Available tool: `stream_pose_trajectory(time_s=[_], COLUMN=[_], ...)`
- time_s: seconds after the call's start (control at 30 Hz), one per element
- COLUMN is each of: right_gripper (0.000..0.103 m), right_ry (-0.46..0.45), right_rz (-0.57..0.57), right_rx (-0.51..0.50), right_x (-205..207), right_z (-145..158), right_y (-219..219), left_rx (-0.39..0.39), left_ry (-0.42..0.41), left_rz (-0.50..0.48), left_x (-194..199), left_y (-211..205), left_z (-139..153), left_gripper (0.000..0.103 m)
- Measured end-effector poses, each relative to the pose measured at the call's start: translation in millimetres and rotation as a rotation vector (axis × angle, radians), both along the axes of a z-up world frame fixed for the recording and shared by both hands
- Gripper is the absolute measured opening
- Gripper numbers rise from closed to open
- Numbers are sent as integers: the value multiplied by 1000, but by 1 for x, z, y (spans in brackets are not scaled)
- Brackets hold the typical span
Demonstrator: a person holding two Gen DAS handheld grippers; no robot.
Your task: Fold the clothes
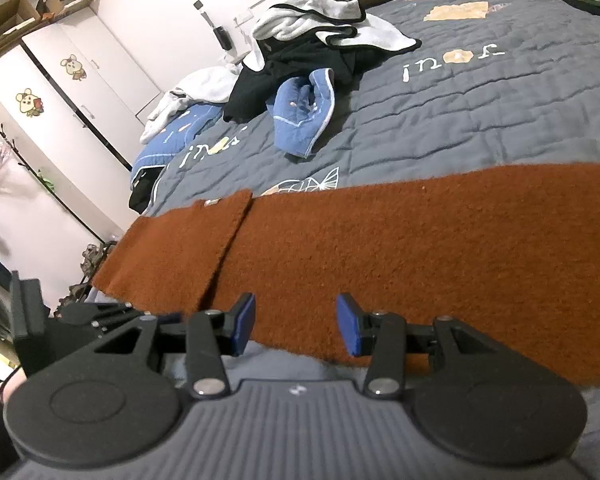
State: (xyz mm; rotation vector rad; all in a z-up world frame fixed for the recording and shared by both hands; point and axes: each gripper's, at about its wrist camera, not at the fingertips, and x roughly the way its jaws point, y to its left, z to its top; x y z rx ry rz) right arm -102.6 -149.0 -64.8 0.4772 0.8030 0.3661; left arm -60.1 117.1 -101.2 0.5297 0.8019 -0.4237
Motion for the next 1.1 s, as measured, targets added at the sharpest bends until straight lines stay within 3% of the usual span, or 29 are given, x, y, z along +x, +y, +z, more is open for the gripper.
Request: stream_pose_trajectory(time_s=[0.03, 0.1, 0.3, 0.4, 0.6, 0.8, 0.97, 1.1], right_gripper=[44, 44, 44, 45, 45, 45, 45, 45], right_ry=[2, 7, 6, 11, 60, 131, 115, 125], right_rz=[-4, -11, 23, 67, 135, 135, 128, 141], right_rx=[11, 32, 103, 116, 131, 145, 215, 186], right_x=[2, 6, 33, 56, 100, 124, 132, 142], right_z=[0, 0, 4, 1, -16, -49, -57, -61], right_y=[0, -1, 19, 44, 91, 115, 119, 134], left_rx=[-36, -130, -522, -647, -732, -790, -832, -843], left_ry=[-5, -22, -35, -16, -94, -92, -98, -102], left_rz=[2, 22, 268, 393, 453, 495, 523, 527], left_x=[-1, 0, 14, 22, 27, 29, 27, 25], left_y=[3, 12, 65, 84, 107, 123, 135, 138], left_z=[6, 21, 47, 49, 68, 71, 72, 75], left_gripper=[48, 56, 56, 56, 58, 58, 58, 58])
